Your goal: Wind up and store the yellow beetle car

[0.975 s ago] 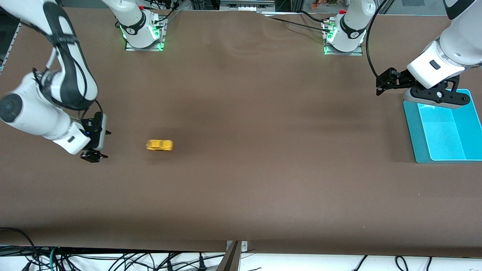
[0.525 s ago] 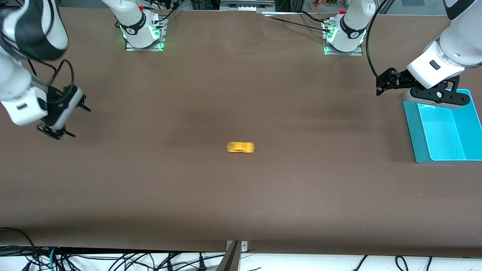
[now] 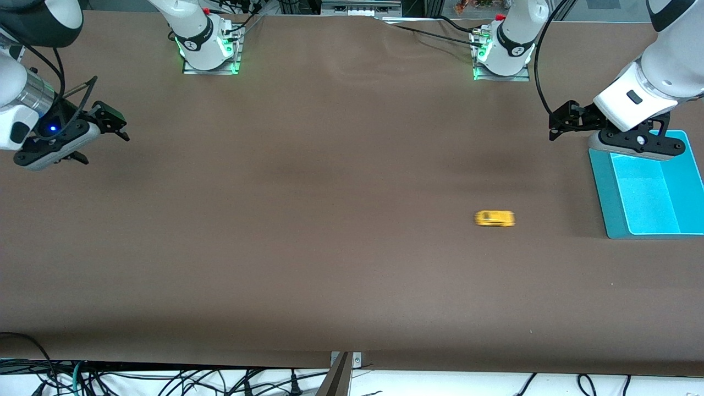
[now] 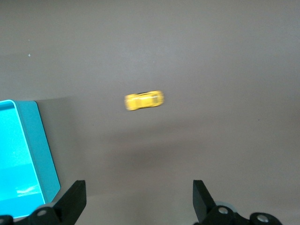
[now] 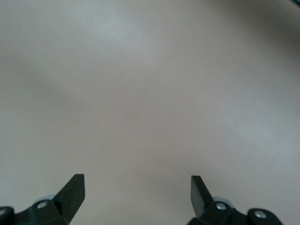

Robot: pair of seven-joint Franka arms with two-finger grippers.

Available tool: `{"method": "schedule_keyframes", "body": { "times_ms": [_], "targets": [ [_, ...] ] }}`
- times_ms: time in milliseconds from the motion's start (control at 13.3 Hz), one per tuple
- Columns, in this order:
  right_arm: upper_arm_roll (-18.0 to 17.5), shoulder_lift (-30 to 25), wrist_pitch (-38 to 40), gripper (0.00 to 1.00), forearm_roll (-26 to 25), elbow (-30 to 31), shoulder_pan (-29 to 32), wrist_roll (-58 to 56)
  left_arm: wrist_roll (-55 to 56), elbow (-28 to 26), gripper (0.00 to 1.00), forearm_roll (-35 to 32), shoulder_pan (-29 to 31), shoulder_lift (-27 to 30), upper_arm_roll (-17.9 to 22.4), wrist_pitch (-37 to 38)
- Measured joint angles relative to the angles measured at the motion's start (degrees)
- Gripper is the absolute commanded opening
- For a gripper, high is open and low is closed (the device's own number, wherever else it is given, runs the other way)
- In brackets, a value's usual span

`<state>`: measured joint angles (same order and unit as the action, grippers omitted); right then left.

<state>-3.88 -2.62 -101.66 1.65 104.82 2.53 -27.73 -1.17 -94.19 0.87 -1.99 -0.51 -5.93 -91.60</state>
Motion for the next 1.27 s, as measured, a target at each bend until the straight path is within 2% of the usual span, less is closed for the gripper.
{"method": "schedule_keyframes", "body": {
  "times_ms": [300, 600, 825, 1275],
  "targets": [
    [0.68, -1.49, 1.86, 1.0, 0.0, -0.06, -1.81, 10.11, -0.04, -0.01, 1.0, 0.0, 0.46, -0.14, 0.18, 0.03],
    [5.05, -1.45, 1.99, 1.0, 0.0, -0.02, -4.34, 12.22, -0.1, -0.03, 1.0, 0.0, 1.6, -0.98, 0.43, 0.88],
    [5.98, -1.33, 2.27, 1.0, 0.0, 0.03, -4.64, 12.9, -1.54, -0.08, 1.0, -0.06, 3.36, -1.95, 0.51, 1.24],
    [6.05, -1.27, 3.27, 1.0, -0.01, -0.07, -5.31, 16.19, -19.2, -0.1, 1.0, -1.55, 5.37, -5.37, 0.58, 1.38]
  ]
}}
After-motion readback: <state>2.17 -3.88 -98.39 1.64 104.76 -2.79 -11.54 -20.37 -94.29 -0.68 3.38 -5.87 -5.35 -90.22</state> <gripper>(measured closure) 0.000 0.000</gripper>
